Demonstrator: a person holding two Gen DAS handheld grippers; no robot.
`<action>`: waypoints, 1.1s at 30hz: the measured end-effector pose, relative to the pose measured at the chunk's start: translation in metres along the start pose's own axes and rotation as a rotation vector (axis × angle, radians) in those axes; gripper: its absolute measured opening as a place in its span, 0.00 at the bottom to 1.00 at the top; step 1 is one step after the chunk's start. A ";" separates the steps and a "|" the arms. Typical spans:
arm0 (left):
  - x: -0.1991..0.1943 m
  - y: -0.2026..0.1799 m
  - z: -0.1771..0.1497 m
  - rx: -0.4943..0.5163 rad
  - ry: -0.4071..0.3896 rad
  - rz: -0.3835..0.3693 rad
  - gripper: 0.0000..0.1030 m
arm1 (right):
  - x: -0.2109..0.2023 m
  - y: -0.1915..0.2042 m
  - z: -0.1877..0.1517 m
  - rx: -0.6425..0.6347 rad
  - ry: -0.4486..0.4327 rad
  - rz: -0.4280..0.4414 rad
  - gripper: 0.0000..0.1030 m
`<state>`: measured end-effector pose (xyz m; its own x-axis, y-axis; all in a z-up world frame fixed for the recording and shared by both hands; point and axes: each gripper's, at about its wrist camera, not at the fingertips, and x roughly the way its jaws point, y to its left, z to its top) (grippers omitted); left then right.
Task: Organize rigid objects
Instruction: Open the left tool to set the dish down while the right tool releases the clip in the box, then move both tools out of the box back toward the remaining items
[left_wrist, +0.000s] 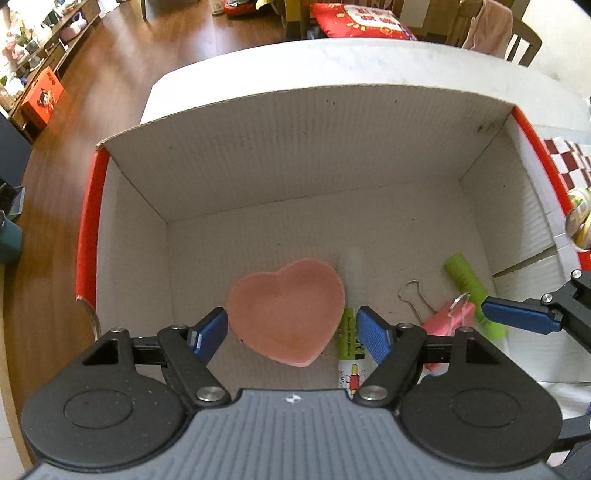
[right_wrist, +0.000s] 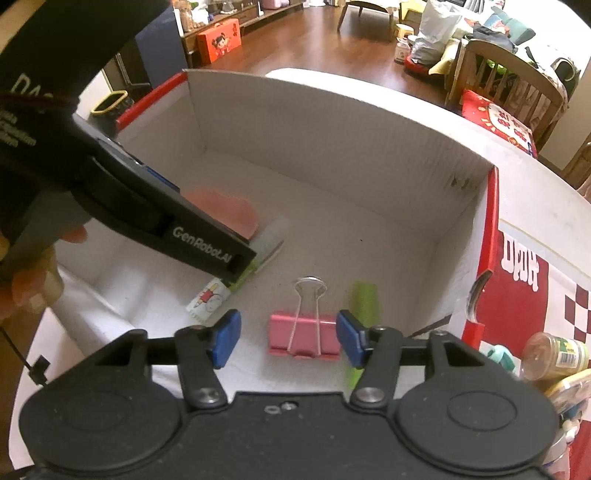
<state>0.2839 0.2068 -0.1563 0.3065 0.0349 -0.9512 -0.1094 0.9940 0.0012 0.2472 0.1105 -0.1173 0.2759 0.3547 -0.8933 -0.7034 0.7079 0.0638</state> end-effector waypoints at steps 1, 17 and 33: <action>-0.002 -0.001 -0.001 -0.006 -0.004 -0.007 0.74 | -0.002 0.000 -0.001 -0.001 -0.007 0.001 0.60; -0.063 -0.014 -0.030 -0.016 -0.119 -0.024 0.74 | -0.045 -0.010 -0.014 0.042 -0.106 0.017 0.69; -0.118 -0.038 -0.056 -0.007 -0.225 -0.053 0.74 | -0.102 -0.021 -0.042 0.068 -0.215 0.036 0.79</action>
<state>0.1988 0.1594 -0.0618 0.5153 0.0060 -0.8570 -0.0940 0.9943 -0.0495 0.2065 0.0337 -0.0466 0.3899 0.4978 -0.7747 -0.6716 0.7293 0.1306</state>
